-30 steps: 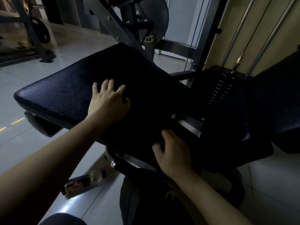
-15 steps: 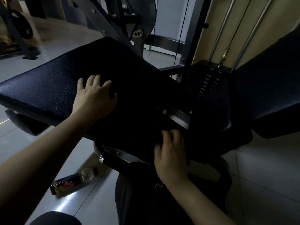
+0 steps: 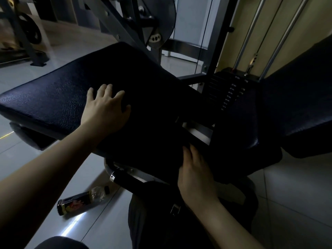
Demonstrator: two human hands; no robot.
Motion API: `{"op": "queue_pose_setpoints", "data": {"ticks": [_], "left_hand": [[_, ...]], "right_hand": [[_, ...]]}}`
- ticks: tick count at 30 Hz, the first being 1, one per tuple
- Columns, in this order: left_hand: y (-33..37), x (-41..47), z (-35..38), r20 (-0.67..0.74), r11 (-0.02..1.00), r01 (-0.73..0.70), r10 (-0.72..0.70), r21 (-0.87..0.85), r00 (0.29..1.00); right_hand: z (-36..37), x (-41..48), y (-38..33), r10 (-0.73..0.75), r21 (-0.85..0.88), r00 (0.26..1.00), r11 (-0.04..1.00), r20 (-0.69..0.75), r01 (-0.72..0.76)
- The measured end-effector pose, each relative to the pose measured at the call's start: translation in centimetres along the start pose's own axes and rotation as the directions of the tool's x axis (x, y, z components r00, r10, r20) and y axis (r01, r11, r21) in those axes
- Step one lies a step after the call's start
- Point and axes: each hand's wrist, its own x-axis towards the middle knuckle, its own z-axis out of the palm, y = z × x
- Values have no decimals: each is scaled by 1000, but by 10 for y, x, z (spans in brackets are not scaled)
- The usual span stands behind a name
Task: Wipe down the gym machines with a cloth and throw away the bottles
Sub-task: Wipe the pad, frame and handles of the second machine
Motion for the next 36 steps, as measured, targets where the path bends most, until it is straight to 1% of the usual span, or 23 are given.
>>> {"op": "queue_pose_setpoints", "data": {"ticks": [2,4,6,8,10,12,14,17,19,21,23,25,26,28,30,31,32,33,34,35,36], "left_hand": [[2,2,-1,24,1000,14,-13,-3,1000],[4,5,-2,42,1000,22,-21,-12,999],[7,18,-1,69,999,35,-33,-29,997],[14,39,3,102,998,50,-45,-37,994],[18,68,9,117,997,56,-49,-53,992],[19,91,16,81,996,74,-70,-58,994],[18,105,22,15,994,108,-107,-25,994],[15,109,29,-9,993,119,-119,18,993],[13,111,30,2,994,107,-107,21,994],[12,110,30,-3,995,99,-99,18,995],[13,107,30,4,995,95,-95,24,995],[14,104,28,3,995,103,-103,15,995],[15,104,25,10,994,106,-106,11,994],[18,106,21,34,995,104,-104,4,994],[18,106,22,27,994,103,-104,29,994],[18,106,23,24,994,100,-101,39,995],[19,106,25,22,993,102,-104,50,994],[19,106,26,19,991,111,-113,70,993],[21,109,25,19,988,117,-119,104,993],[24,114,24,25,982,120,-125,145,992],[27,121,22,35,975,121,-130,187,991]], "right_hand": [[4,11,-7,14,26,999,1000,-45,-13],[8,35,-27,14,114,994,994,-104,-2],[16,69,-48,-10,181,986,983,-164,40],[21,108,-66,-51,183,975,979,-216,91],[21,152,-76,-86,146,972,982,-218,119],[16,198,-81,-95,124,977,985,-191,120],[11,242,-81,-52,111,983,991,-174,72],[4,296,-70,-3,59,994,998,-113,9],[-1,319,-44,72,45,995,997,-76,-68],[-4,328,-1,247,41,964,969,-98,-244],[-7,328,48,453,41,879,891,-149,-452],[-12,326,81,604,62,784,796,-144,-602],[-14,327,89,652,79,749,758,-120,-647],[-15,331,90,695,106,711,719,-108,-687],[-11,340,70,675,94,723,737,-145,-669],[-8,344,53,633,85,758,774,-158,-628],[-3,350,32,550,93,820,835,-161,-542],[1,355,7,421,123,894,906,-152,-406],[6,358,-17,260,156,954,959,-146,-238],[9,358,-38,98,168,984,983,-146,-73],[12,358,-50,-26,159,990,986,-138,48]]}}
